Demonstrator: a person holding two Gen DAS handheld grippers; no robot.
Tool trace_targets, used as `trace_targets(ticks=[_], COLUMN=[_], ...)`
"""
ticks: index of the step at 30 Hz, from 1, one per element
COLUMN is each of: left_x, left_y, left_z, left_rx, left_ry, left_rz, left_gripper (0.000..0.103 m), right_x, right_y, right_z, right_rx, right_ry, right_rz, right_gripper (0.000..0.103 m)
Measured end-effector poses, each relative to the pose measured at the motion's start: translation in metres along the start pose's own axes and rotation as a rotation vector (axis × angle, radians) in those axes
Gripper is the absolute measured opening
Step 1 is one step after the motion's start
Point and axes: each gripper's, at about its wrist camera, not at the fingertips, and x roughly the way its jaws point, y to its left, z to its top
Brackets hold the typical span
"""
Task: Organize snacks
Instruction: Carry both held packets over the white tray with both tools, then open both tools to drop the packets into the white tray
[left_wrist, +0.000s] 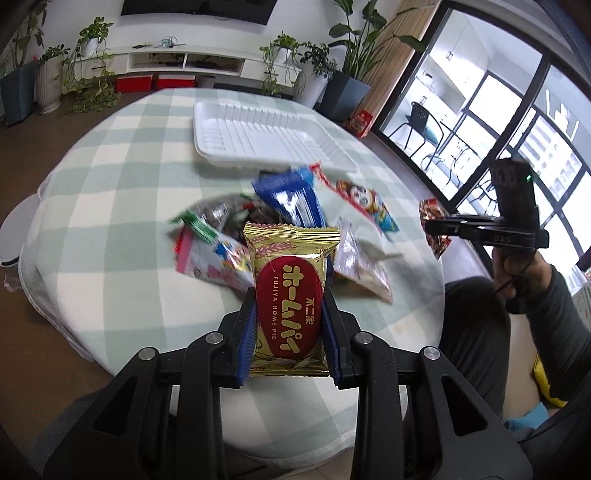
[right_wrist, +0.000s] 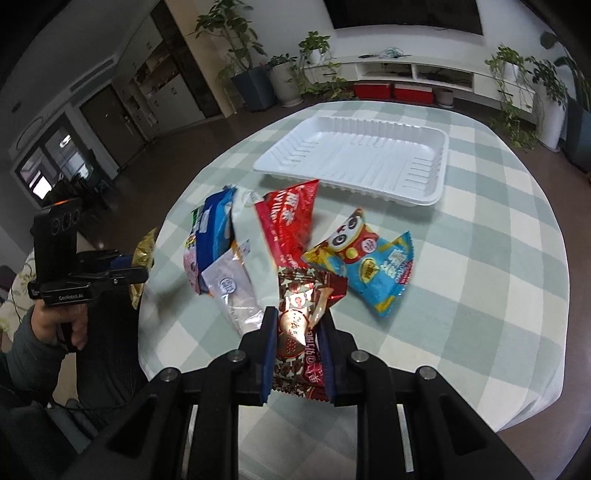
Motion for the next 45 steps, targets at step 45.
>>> trace_targets(ticks=[45], left_x=[0.259], left_y=[0.081], left_z=[0.236], left_rx=[0.128], left_ry=[0.198], left_rz=[0.163], left_gripper=[0.029], right_x=[0.153], right_y=[-0.089], right_z=[0.173], right_rx=[0.164], right_ry=[0.030], right_rz=[-0.199], right_gripper=[0.024])
